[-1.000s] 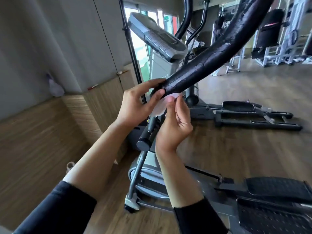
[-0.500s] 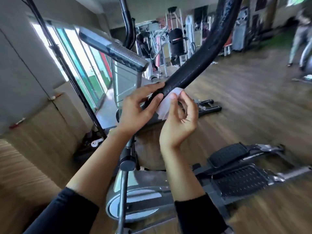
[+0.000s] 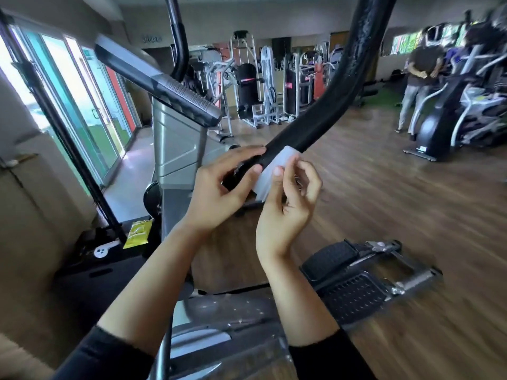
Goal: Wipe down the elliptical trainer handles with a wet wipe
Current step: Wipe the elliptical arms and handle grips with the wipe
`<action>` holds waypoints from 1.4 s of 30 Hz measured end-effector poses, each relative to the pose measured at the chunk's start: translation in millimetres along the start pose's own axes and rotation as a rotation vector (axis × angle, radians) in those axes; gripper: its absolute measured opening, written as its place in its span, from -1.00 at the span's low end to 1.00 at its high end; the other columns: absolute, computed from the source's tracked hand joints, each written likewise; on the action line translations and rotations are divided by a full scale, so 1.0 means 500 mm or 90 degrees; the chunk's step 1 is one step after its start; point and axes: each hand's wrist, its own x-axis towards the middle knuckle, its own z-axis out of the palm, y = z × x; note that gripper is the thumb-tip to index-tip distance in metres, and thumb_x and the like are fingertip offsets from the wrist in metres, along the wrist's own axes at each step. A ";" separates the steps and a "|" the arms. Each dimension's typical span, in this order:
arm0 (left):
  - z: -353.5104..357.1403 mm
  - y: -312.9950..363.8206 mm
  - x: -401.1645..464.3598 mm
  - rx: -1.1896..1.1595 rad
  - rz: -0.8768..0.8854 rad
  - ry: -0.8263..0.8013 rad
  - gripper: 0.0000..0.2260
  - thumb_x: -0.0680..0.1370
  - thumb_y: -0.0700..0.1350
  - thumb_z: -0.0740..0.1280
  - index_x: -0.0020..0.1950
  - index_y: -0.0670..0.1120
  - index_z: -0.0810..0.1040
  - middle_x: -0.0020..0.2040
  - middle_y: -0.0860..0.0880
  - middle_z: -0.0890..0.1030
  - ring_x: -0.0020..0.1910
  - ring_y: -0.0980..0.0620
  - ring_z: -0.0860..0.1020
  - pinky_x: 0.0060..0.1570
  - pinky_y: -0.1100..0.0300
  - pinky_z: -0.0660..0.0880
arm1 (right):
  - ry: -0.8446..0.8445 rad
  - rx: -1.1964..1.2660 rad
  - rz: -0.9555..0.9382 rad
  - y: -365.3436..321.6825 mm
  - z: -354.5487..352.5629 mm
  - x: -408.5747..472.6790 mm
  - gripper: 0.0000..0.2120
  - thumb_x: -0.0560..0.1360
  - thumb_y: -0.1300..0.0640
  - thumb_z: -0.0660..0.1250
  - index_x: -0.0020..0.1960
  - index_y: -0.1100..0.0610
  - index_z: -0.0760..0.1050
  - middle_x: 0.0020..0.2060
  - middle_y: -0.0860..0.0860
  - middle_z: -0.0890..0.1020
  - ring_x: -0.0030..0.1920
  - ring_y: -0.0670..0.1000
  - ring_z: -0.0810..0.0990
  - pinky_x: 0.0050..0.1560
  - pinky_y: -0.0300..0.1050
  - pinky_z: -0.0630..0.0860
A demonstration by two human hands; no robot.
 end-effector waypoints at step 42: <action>0.023 0.013 0.041 -0.103 -0.103 -0.064 -0.72 0.62 -0.20 0.24 0.32 -0.15 0.53 0.13 -0.03 0.65 0.16 0.07 0.59 0.27 0.03 0.47 | -0.041 -0.072 -0.038 0.028 -0.016 0.091 -0.63 0.52 0.34 0.30 0.29 0.44 0.39 0.03 0.30 0.47 0.14 0.24 0.53 0.18 0.14 0.49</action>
